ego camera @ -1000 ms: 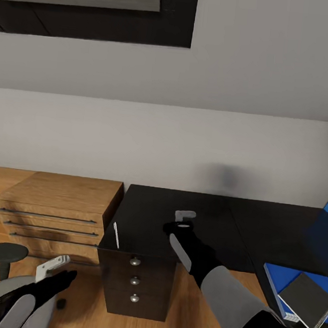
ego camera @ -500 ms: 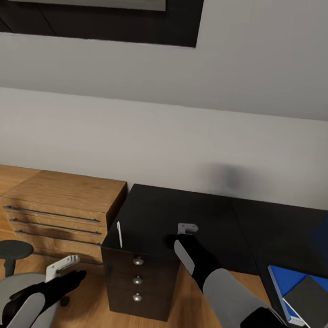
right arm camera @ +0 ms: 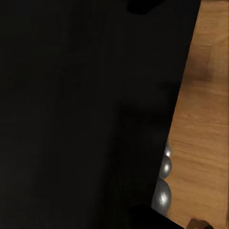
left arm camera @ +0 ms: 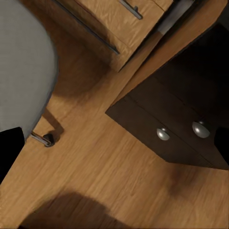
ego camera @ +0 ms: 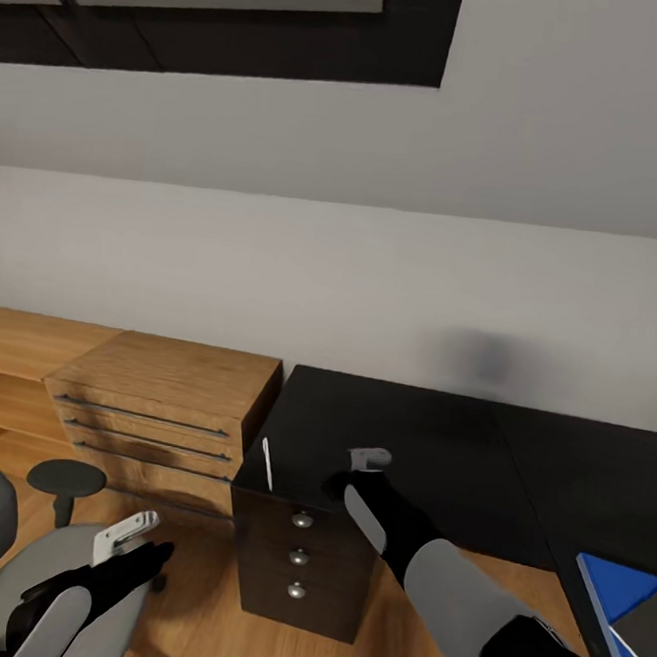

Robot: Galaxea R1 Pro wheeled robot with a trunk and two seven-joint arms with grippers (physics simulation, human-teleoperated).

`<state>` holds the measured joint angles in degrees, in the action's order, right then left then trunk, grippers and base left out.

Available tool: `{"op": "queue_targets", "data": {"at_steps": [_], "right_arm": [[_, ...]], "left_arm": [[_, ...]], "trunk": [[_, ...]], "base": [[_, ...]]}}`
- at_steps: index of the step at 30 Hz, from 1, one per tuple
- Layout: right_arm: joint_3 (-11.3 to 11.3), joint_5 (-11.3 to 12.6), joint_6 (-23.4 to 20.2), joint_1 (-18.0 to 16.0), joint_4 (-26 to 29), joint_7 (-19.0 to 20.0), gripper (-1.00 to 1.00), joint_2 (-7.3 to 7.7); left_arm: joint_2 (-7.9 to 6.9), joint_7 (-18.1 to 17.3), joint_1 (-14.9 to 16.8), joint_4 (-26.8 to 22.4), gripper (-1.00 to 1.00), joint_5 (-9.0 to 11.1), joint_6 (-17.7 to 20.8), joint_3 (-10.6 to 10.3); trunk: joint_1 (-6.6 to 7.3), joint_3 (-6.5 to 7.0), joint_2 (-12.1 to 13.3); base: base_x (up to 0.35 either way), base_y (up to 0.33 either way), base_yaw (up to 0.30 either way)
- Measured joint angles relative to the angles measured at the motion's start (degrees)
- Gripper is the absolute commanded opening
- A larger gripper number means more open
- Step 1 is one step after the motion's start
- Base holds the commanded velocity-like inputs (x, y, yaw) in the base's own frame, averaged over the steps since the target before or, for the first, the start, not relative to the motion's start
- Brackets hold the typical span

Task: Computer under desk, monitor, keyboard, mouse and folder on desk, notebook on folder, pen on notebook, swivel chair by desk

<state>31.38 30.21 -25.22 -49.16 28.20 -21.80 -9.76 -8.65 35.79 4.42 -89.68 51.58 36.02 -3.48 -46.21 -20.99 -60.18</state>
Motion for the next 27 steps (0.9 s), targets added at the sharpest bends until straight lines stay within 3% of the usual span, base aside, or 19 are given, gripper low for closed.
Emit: {"op": "queue_targets", "data": {"at_steps": [1,4,11,27], "right_arm": [[2.8,0.1,0.0,0.0,0.0,0.0,1.0,-0.05],[3.7,0.0,0.0,0.0,0.0,0.1,1.0,-0.05],[4.0,0.2,0.0,0.0,0.0,0.1,1.0,-0.24],[4.3,0.2,0.0,0.0,0.0,0.2,1.0,-0.24]], "left_arm": [[0.0,0.0,0.0,0.1,1.0,0.1,0.0,0.0],[0.03,-0.1,0.0,0.1,1.0,0.0,0.0,0.0],[0.03,-0.2,0.0,0.1,1.0,0.2,0.1,-0.3],[0.1,0.0,0.0,0.4,1.0,0.3,0.1,-1.2]], "trunk": [[0.0,-0.07,0.0],[0.02,-0.27,0.0],[0.02,-0.75,0.0],[0.0,-1.84,0.0]], "base": [[0.0,0.0,0.189],[0.133,0.0,0.184],[0.248,0.0,0.181],[0.016,0.0,0.181]]}}
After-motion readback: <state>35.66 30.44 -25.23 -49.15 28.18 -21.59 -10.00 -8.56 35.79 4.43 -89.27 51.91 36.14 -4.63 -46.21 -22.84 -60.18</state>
